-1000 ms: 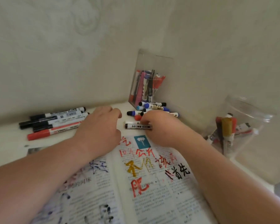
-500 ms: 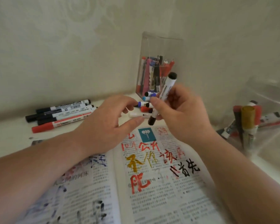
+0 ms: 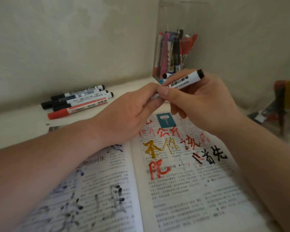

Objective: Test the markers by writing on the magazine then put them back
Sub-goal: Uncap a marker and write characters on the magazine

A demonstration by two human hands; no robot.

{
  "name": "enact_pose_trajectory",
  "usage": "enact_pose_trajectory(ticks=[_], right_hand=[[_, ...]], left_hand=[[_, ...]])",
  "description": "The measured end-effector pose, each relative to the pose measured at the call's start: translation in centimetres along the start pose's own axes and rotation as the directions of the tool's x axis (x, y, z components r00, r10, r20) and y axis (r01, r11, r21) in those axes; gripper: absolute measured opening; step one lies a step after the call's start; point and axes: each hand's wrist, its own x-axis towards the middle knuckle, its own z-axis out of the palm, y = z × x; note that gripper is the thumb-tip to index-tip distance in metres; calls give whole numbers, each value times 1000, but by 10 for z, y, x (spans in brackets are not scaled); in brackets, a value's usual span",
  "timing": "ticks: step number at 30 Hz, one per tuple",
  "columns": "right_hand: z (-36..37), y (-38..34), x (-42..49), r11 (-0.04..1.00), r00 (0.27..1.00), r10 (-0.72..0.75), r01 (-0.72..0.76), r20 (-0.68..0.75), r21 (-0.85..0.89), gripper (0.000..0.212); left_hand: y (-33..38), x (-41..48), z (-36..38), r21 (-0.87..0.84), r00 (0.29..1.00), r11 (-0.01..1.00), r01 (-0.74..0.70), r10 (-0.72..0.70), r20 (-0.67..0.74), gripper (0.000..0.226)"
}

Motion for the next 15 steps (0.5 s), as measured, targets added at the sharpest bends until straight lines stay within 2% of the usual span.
enact_pose_trajectory(ticks=[4, 6, 8, 10, 11, 12, 15], right_hand=[[0, -1, -1, 997, 1000, -3, 1, 29, 76, 31], [-1, -1, -1, 994, 999, -22, 17, 46, 106, 32], [-2, 0, 0, 993, 998, -30, 25, 50, 112, 28], [-2, -2, 0, 994, 999, -22, 18, 35, 111, 15], [-2, -4, 0, 992, 1000, -4, 3, 7, 123, 8], [-4, -7, 0, 988, 998, 23, -14, -57, 153, 11], [-16, -19, 0, 969, 951, 109, -36, -290, 246, 18]], left_hand=[[1, -1, -3, 4, 1000, 1000, 0, 0, -29, 21], [0, -1, -3, -10, 999, 1000, 6, -6, -36, 16], [1, 0, -2, 3, 999, 1000, 8, -8, -40, 16], [0, -1, -1, -38, 999, 999, 35, -35, -17, 19], [-1, -2, 0, -72, 998, 995, 63, -63, 1, 24], [-2, -3, 0, -92, 996, 992, 84, -82, 19, 29], [-9, -8, -3, -108, 995, 989, 98, -93, 48, 22]])
